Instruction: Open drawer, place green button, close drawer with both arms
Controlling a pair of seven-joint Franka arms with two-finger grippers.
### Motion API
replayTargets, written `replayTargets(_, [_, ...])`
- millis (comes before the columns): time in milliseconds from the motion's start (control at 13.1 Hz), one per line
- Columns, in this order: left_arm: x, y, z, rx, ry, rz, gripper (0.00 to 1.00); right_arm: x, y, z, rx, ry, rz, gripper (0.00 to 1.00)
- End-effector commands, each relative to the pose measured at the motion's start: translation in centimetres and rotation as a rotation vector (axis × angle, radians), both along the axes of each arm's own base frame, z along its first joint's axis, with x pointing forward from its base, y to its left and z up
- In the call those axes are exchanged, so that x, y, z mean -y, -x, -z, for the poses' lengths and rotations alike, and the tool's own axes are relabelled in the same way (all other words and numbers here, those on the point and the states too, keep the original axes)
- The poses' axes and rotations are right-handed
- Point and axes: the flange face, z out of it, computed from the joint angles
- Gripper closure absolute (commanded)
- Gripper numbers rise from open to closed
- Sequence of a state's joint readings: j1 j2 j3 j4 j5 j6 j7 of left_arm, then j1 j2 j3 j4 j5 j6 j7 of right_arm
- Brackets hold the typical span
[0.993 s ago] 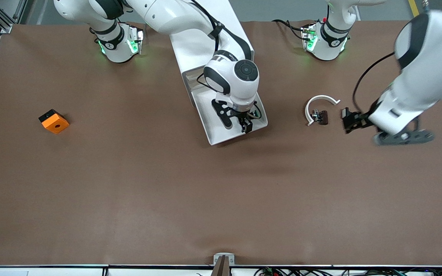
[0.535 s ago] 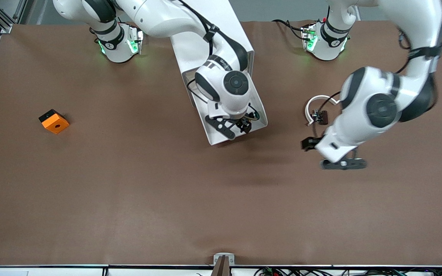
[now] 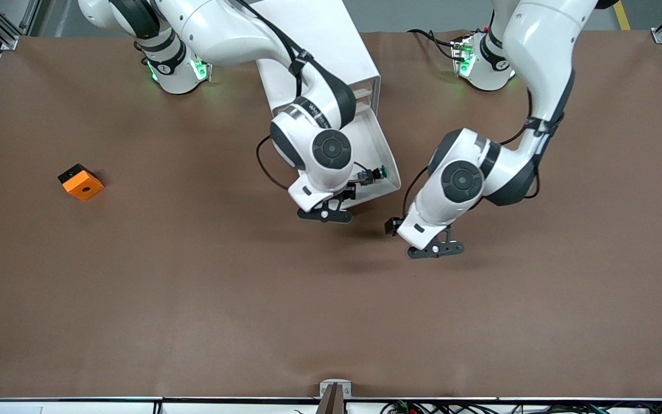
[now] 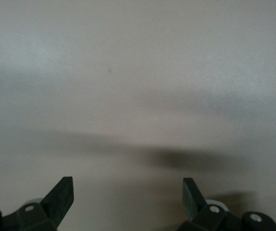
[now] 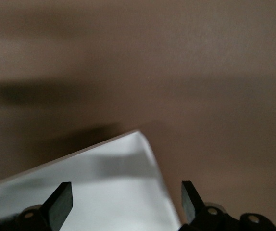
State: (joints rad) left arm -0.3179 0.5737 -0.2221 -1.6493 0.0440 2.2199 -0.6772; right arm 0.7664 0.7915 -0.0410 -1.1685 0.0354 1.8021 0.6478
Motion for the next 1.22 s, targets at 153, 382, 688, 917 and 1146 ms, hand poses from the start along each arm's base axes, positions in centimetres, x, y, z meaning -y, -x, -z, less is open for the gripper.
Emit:
replayTargets(153, [3.7, 3.1, 2.4, -0.031, -0.02, -0.036, 0.0, 6.1, -4.7, -2.6, -0.008, -0.011, -0.279, 0.0])
replayTargets(382, [5.9, 6.3, 5.2, -0.025, -0.011, -0.044, 0.0, 10.5, -7.6, -3.3, -0.013, -0.027, -0.317, 0.0])
replayTargets(688, [7.4, 9.5, 6.3, -0.045, -0.009, -0.025, 0.0, 16.9, -11.1, -3.9, -0.008, -0.034, -0.233, 0.0])
replayTargets(917, [8.4, 12.3, 5.4, -0.073, -0.014, -0.004, 0.0, 23.0, -13.5, -4.7, -0.021, -0.019, -0.142, 0.0])
replayTargets(1146, [10.1, 14.5, 5.4, -0.139, 0.005, 0.002, 0.0, 29.4, -15.3, -5.8, -0.021, -0.01, -0.052, 0.0])
